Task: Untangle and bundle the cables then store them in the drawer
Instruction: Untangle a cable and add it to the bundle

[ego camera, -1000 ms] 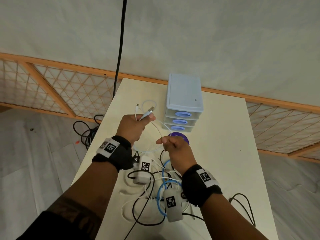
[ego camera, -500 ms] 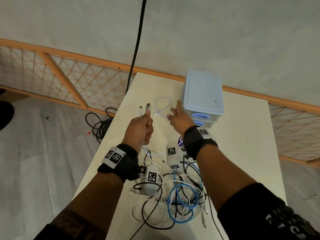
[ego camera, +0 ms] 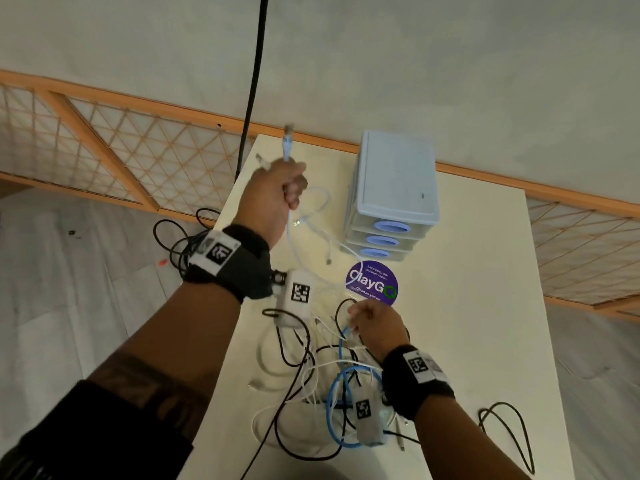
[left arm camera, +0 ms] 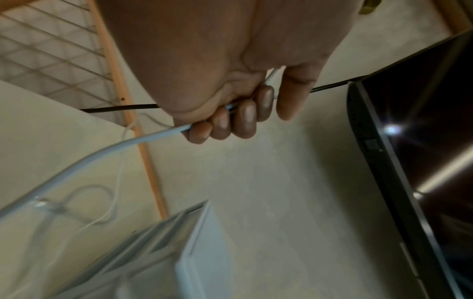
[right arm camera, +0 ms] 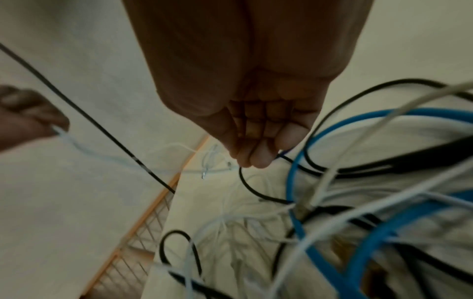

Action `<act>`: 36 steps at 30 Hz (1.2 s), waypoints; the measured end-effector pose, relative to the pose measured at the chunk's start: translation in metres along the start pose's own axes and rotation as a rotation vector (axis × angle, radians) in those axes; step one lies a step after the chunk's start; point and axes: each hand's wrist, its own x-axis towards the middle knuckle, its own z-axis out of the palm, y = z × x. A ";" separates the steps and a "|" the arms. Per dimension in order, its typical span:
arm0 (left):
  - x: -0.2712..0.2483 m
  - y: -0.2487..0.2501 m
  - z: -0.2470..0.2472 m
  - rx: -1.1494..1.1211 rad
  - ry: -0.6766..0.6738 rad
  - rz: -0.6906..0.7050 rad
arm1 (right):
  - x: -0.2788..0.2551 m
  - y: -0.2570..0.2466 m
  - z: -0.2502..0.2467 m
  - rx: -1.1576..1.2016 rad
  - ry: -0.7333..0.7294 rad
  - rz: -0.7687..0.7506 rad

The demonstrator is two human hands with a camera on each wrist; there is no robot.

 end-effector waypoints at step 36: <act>-0.046 -0.071 0.006 0.080 -0.100 -0.418 | -0.049 -0.104 -0.039 0.459 0.169 -0.219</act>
